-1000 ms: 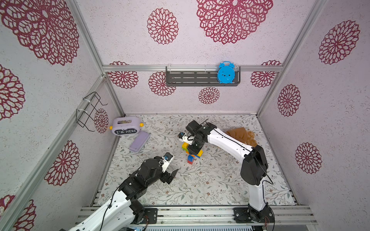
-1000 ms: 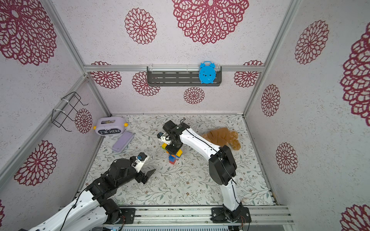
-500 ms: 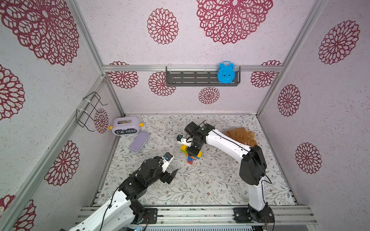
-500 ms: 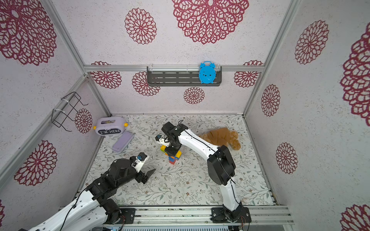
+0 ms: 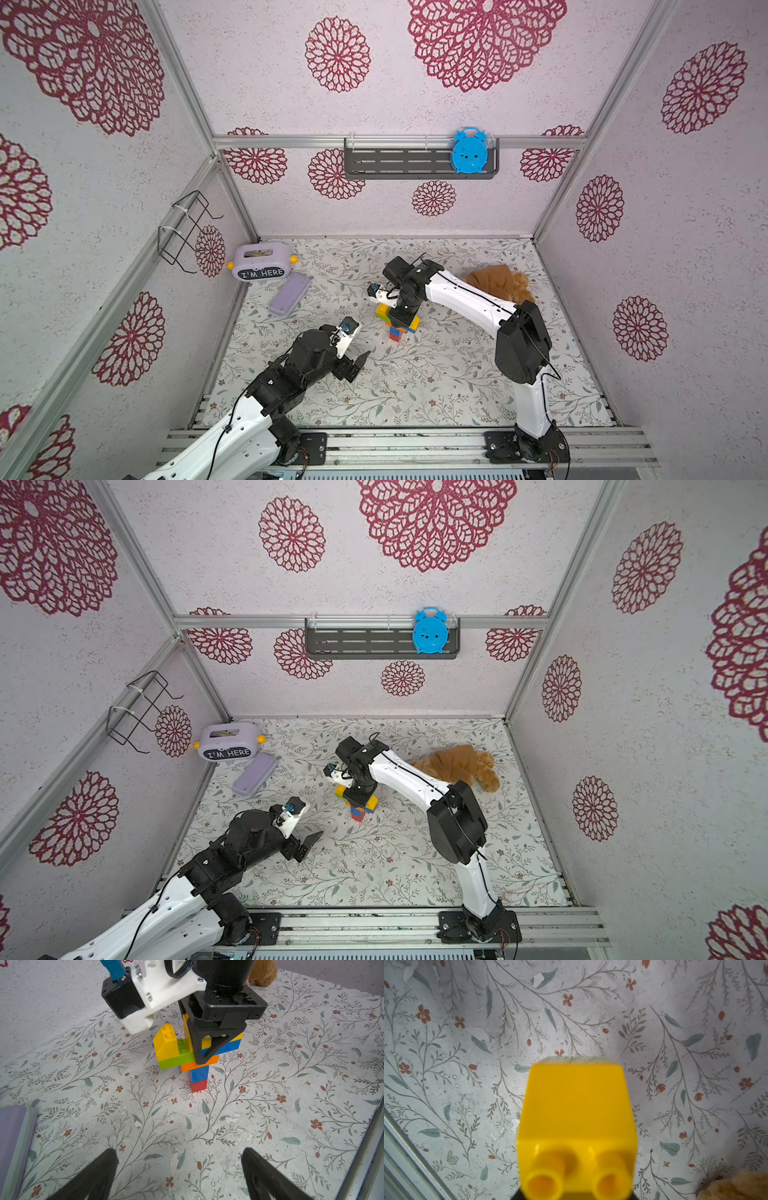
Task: Assemble a fork with lego
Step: Assemble the lego brick with the lego brick.
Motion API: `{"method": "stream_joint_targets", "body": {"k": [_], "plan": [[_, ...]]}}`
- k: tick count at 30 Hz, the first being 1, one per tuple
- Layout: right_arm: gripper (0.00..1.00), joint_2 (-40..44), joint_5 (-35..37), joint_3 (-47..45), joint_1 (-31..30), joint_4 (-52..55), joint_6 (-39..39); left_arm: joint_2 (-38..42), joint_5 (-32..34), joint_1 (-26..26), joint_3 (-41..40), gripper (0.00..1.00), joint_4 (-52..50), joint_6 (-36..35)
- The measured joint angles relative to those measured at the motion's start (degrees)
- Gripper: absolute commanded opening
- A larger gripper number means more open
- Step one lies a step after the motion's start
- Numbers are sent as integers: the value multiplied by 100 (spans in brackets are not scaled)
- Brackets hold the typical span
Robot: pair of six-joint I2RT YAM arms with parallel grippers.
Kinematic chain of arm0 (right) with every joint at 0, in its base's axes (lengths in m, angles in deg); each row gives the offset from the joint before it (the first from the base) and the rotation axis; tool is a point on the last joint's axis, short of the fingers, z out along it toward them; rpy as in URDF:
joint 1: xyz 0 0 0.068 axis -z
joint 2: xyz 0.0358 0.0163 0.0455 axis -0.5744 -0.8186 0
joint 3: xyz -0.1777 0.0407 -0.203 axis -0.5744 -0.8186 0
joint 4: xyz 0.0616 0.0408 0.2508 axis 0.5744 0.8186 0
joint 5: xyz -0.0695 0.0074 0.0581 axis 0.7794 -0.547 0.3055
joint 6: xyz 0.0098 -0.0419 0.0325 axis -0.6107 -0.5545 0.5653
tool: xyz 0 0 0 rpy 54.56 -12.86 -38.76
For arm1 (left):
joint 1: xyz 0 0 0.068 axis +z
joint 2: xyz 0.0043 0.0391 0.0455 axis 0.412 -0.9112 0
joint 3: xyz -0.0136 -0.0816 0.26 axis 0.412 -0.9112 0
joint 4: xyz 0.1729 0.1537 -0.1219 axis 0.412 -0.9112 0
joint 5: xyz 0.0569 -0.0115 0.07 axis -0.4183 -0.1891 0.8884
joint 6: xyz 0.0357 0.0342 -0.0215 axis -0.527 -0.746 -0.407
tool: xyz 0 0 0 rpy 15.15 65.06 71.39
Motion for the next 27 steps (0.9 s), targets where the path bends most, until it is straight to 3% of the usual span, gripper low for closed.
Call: {"method": "stream_joint_targets", "body": {"k": [27], "plan": [[30,181,-155,-400,48,-260,-920,-37,-2,-11,0,97,0,-2]]}}
